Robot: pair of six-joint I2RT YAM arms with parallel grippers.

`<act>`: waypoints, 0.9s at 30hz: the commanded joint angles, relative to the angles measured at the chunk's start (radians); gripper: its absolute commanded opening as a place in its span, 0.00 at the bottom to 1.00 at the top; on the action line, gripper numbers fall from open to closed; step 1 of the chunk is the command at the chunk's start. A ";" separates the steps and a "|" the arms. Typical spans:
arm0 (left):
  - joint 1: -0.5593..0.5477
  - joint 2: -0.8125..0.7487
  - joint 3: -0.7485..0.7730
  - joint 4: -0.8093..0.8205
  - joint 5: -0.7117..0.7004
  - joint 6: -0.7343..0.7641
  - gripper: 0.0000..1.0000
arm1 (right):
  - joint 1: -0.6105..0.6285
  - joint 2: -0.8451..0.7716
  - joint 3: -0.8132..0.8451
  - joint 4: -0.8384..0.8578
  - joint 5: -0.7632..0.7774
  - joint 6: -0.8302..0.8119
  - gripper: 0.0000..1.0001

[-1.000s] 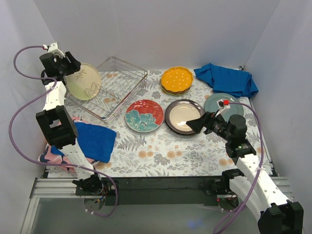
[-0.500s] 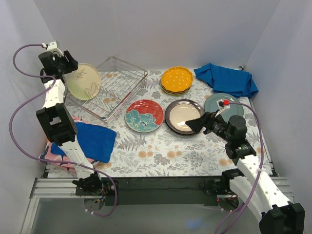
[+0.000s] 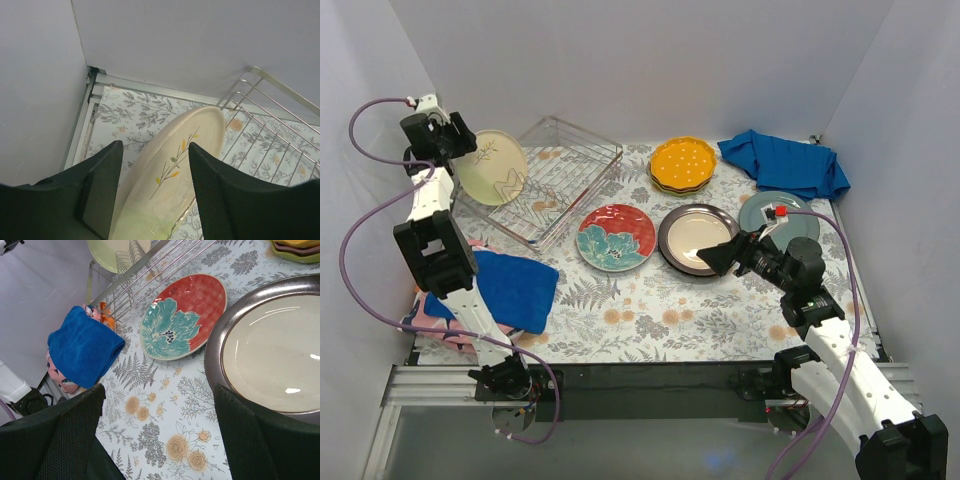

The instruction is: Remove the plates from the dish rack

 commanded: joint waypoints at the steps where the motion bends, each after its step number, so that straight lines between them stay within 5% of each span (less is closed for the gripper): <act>1: 0.009 -0.010 -0.010 0.040 0.030 0.016 0.54 | 0.010 -0.018 0.009 0.053 0.004 0.007 0.93; 27: 0.027 0.002 -0.058 0.042 0.135 0.008 0.52 | 0.018 -0.062 0.019 0.026 0.028 -0.019 0.93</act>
